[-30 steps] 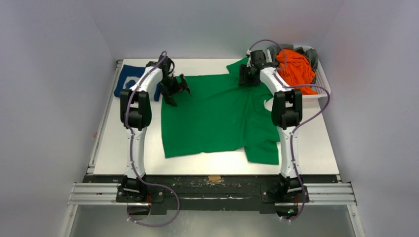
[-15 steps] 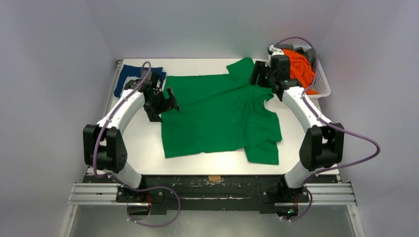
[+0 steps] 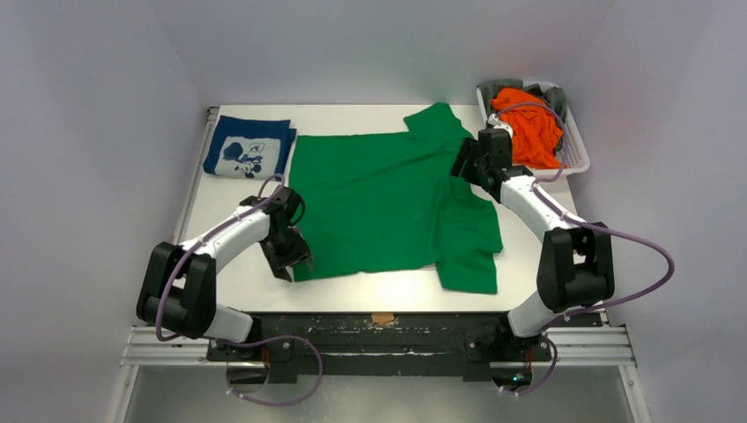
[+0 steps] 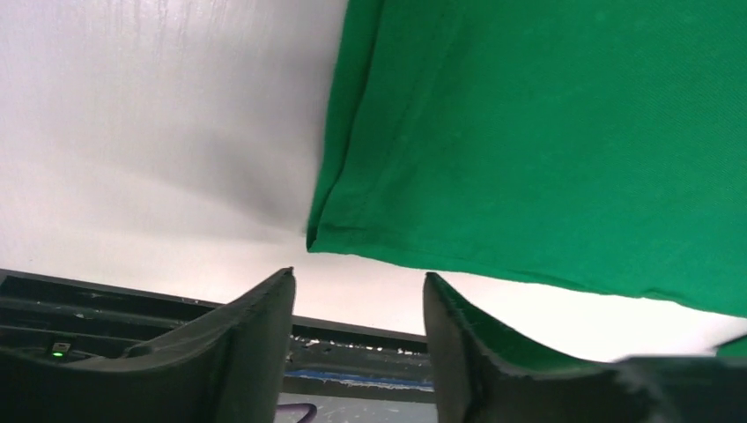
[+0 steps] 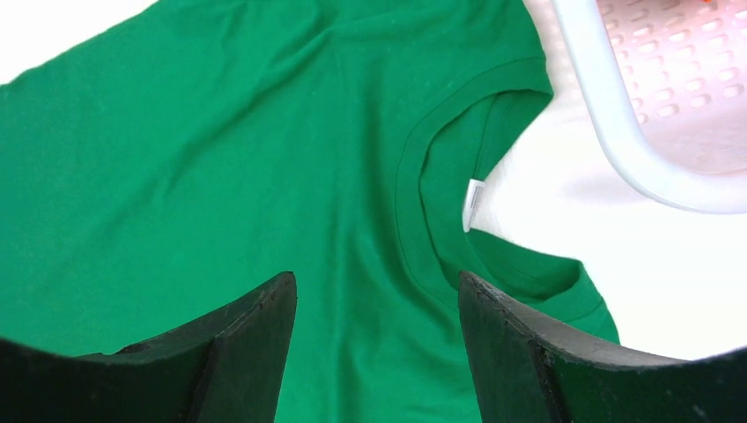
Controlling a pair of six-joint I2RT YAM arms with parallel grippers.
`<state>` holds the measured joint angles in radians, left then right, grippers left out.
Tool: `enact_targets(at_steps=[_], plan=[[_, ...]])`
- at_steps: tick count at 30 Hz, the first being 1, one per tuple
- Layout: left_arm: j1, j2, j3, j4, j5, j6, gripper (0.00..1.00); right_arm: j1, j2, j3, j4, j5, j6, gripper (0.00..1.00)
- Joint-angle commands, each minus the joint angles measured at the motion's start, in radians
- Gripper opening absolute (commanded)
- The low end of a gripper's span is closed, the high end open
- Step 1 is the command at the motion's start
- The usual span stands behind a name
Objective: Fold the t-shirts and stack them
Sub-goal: Grab the side of the flattened tshirt closest away from the robot with both arms
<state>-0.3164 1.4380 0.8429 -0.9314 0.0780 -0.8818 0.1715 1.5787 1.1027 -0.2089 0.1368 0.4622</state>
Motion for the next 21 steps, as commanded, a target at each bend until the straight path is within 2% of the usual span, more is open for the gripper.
enact_targets(at_steps=[1,7,10,13,21], plan=[[-0.023,-0.055,-0.05,0.038,-0.029,-0.065,0.5,-0.003,-0.049,-0.004,0.057,0.011,0.032,0.66],[-0.026,-0.004,-0.072,0.07,-0.11,-0.087,0.47,-0.002,-0.042,-0.004,0.058,-0.005,0.025,0.66],[-0.031,0.034,-0.05,0.055,-0.157,-0.1,0.38,-0.002,-0.043,-0.002,0.055,-0.009,0.018,0.65],[-0.032,0.027,-0.05,0.046,-0.201,-0.121,0.37,-0.001,-0.05,-0.005,0.053,-0.006,0.015,0.65],[-0.034,0.069,-0.003,0.051,-0.201,-0.143,0.36,-0.001,-0.06,-0.005,0.057,-0.016,0.009,0.65]])
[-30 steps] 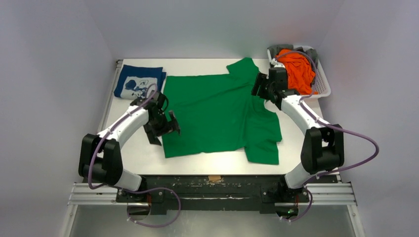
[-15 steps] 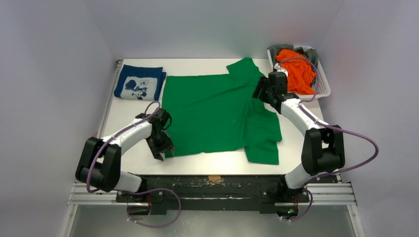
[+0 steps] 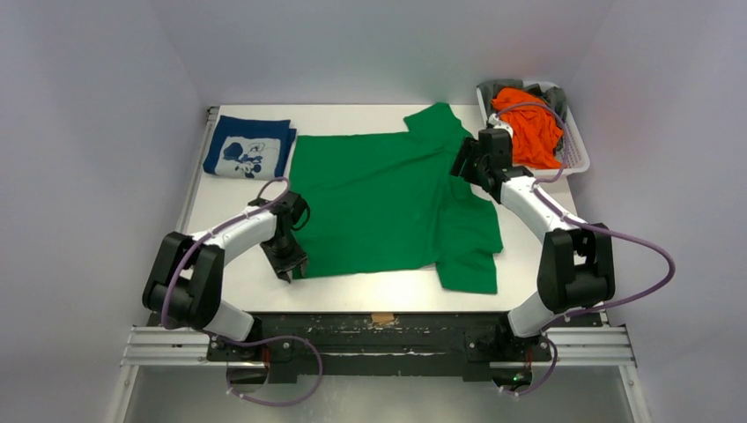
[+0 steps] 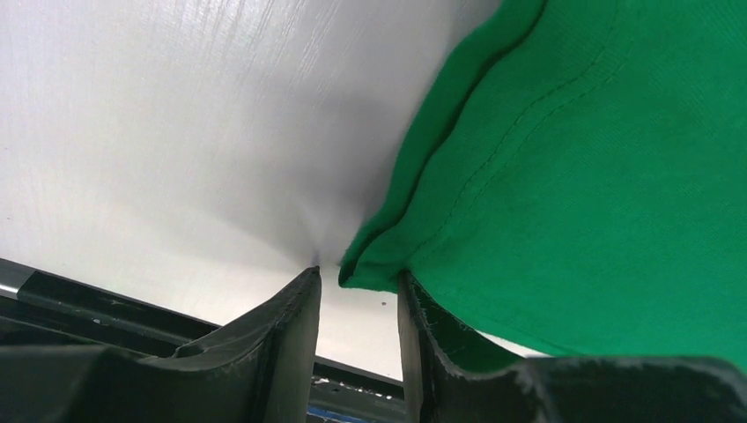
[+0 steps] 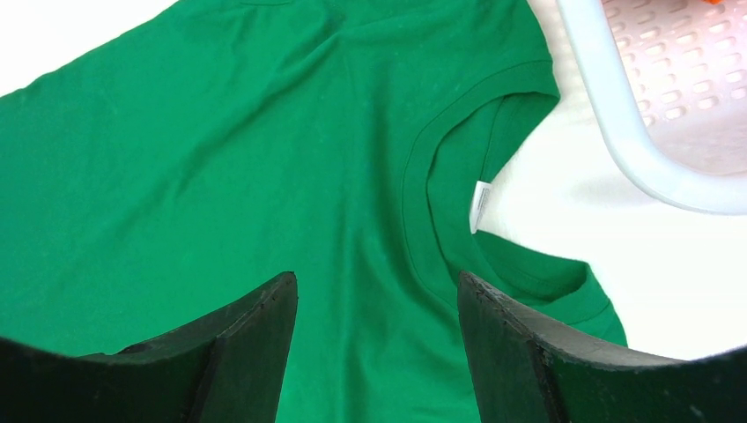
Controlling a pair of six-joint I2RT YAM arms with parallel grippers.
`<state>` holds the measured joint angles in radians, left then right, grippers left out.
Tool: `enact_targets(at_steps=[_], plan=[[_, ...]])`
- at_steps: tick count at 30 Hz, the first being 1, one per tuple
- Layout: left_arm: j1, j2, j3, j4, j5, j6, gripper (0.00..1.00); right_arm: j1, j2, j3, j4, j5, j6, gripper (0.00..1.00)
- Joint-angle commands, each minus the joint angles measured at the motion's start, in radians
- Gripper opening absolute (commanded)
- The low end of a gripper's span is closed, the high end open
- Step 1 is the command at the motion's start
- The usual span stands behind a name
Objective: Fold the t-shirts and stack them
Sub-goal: Grab the side of the flattened tshirt closest away from the robot with both arms
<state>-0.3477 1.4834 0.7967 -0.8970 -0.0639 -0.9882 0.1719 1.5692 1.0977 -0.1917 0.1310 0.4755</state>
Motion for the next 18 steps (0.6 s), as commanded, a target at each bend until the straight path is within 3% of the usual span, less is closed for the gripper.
enact_targets(at_steps=[1,12,18], plan=[[-0.004,0.03,0.052,0.023,-0.056,-0.035,0.36,-0.002,-0.052,0.001,0.04,-0.012,-0.007,0.65],[-0.014,0.109,0.107,0.12,-0.007,-0.015,0.29,-0.002,-0.076,-0.006,0.032,0.004,-0.024,0.65],[-0.013,0.207,0.149,0.142,0.017,0.007,0.11,-0.002,-0.084,-0.002,0.031,0.006,-0.032,0.65]])
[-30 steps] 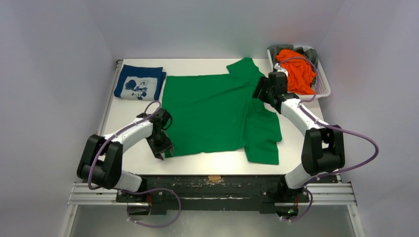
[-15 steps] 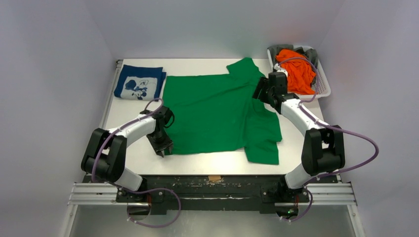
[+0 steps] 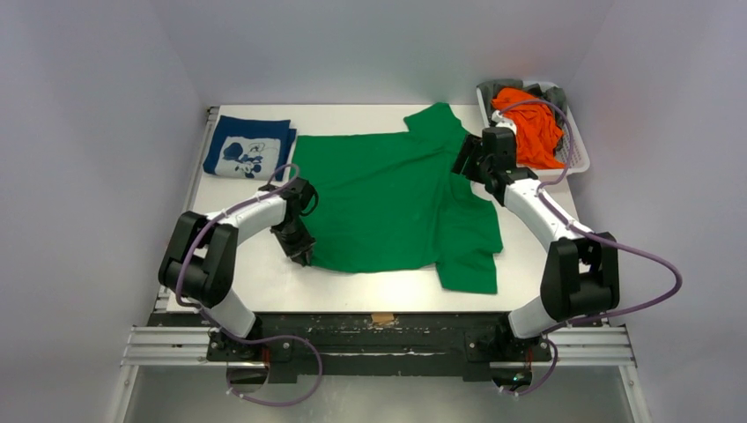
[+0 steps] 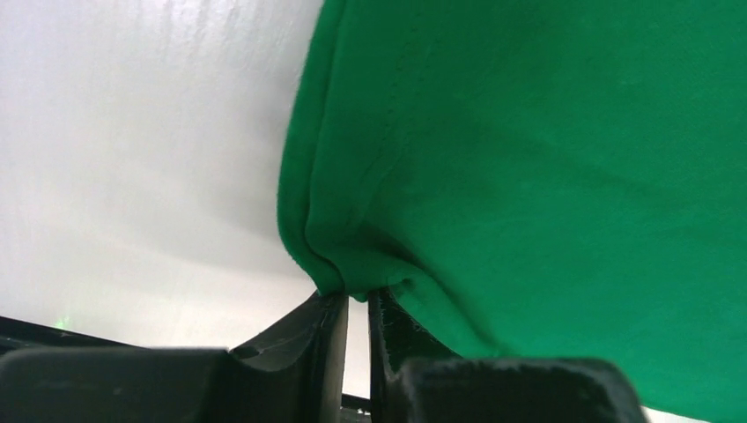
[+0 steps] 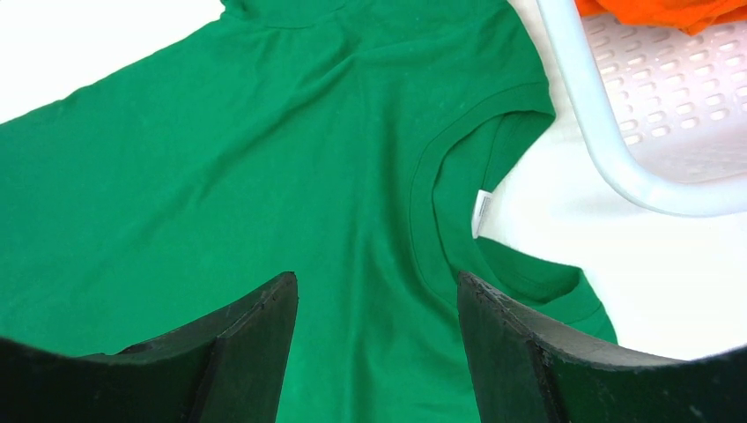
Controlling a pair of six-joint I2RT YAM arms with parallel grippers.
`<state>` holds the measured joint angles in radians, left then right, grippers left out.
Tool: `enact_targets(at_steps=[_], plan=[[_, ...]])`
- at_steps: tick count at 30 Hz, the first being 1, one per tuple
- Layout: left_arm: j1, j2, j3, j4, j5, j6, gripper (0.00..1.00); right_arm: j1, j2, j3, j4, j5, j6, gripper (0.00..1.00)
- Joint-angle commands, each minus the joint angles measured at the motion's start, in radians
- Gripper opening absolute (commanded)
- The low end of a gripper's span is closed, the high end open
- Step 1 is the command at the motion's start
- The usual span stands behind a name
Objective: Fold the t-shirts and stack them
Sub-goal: Grab the side of the flattened tshirt closest away from the robot with both arms
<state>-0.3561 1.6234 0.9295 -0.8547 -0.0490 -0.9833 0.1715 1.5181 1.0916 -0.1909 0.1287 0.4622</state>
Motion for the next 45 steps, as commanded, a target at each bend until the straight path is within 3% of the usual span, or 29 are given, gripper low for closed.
enact_targets(at_steps=[1,2,9,17,29,38,45], plan=[[-0.004,0.071,0.016,0.105,0.001,0.003,0.06,-0.002,-0.035,0.003,0.03,0.009,-0.02,0.65],[-0.004,0.072,0.016,0.109,-0.001,0.003,0.0,-0.001,-0.038,0.0,0.03,0.01,-0.022,0.65],[-0.004,-0.03,0.01,0.056,-0.011,0.038,0.0,-0.002,-0.059,-0.018,-0.028,0.024,-0.008,0.65],[-0.004,-0.207,-0.024,-0.172,-0.113,0.027,0.0,-0.001,-0.14,-0.065,-0.407,0.067,0.063,0.63],[-0.003,-0.237,-0.047,-0.195,-0.103,0.057,0.0,0.007,-0.319,-0.314,-0.695,-0.003,0.26,0.55],[-0.003,-0.231,-0.048,-0.11,-0.016,0.095,0.0,0.017,-0.431,-0.423,-0.722,0.101,0.344,0.49],[-0.003,-0.253,-0.075,-0.076,-0.016,0.088,0.0,0.018,-0.403,-0.557,-0.568,0.021,0.426,0.45]])
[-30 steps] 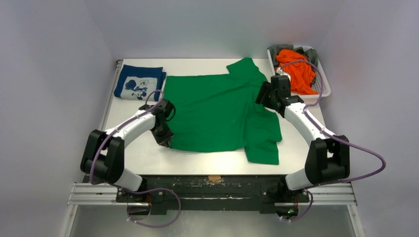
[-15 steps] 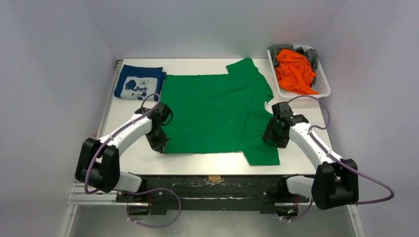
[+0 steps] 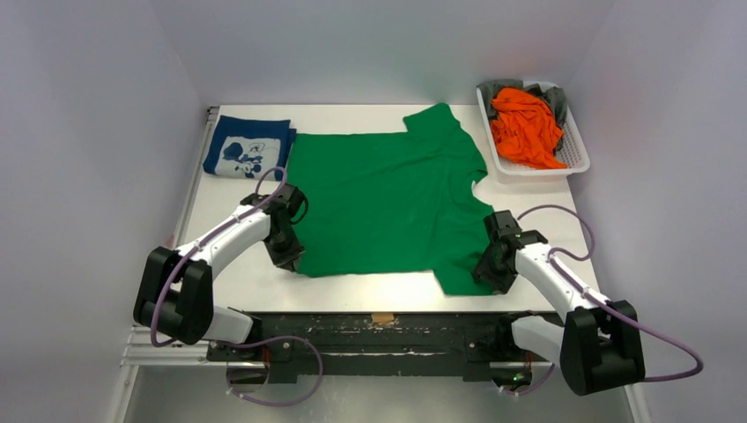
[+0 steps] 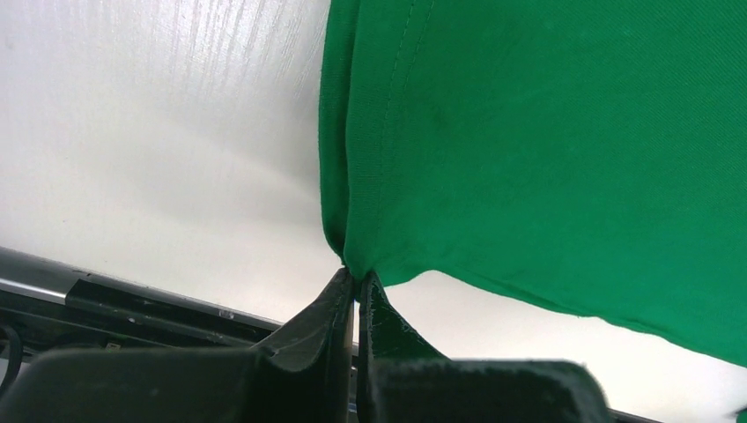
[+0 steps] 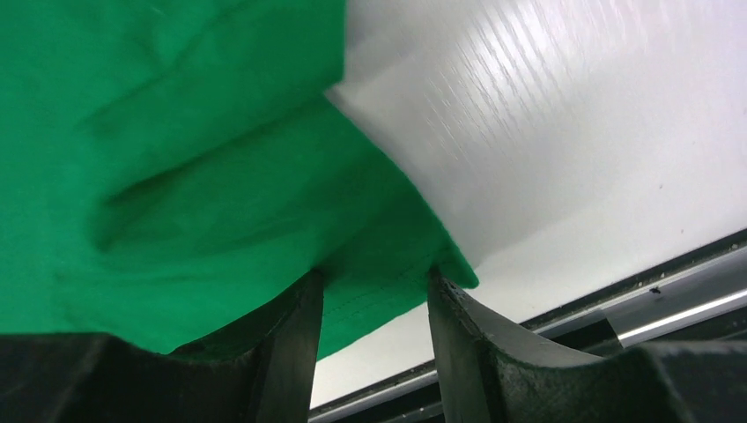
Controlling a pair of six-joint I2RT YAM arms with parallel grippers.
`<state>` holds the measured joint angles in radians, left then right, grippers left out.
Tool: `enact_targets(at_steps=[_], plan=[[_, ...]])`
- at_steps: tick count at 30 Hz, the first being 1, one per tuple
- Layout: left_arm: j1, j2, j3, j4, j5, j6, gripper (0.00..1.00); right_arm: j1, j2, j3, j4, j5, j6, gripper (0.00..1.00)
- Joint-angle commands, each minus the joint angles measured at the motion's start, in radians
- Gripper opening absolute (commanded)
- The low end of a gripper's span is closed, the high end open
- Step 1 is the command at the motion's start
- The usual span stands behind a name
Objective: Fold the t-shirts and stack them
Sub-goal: Grab the side of the flattened tshirt closest away from the robot with both arms
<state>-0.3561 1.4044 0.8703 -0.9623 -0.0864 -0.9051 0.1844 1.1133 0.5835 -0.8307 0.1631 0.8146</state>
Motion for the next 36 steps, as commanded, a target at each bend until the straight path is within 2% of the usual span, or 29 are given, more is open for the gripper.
enact_targets(at_steps=[1,6,8,12,17,21,27,30,32,36], plan=[[-0.003,-0.038,-0.022,0.04,0.027,0.012,0.0,0.005,0.001,-0.053,0.073,-0.006,0.076,0.45],[-0.003,-0.031,-0.018,0.045,0.033,0.021,0.0,0.007,0.009,-0.09,0.133,-0.02,0.085,0.36],[-0.003,-0.038,-0.022,0.042,0.028,0.024,0.0,0.016,0.018,-0.088,0.132,-0.035,0.083,0.28],[-0.003,-0.065,-0.023,0.032,0.021,0.03,0.0,0.031,-0.005,-0.065,0.08,-0.034,0.075,0.0],[-0.003,-0.125,-0.035,-0.024,0.014,0.04,0.0,0.101,-0.082,0.001,-0.091,-0.038,0.113,0.0],[-0.003,-0.185,-0.053,-0.078,0.005,0.041,0.0,0.204,-0.134,0.059,-0.266,-0.025,0.219,0.0],[-0.003,-0.271,-0.083,-0.166,-0.015,0.035,0.0,0.301,-0.227,0.085,-0.427,-0.077,0.342,0.0],[-0.004,-0.317,-0.114,-0.214,-0.029,0.015,0.0,0.332,-0.253,0.085,-0.468,-0.101,0.374,0.0],[-0.003,-0.348,-0.126,-0.199,0.013,0.012,0.0,0.347,-0.268,0.078,-0.464,-0.116,0.383,0.0],[-0.003,-0.364,-0.126,-0.213,-0.003,-0.004,0.0,0.349,-0.24,0.11,-0.44,-0.099,0.35,0.0]])
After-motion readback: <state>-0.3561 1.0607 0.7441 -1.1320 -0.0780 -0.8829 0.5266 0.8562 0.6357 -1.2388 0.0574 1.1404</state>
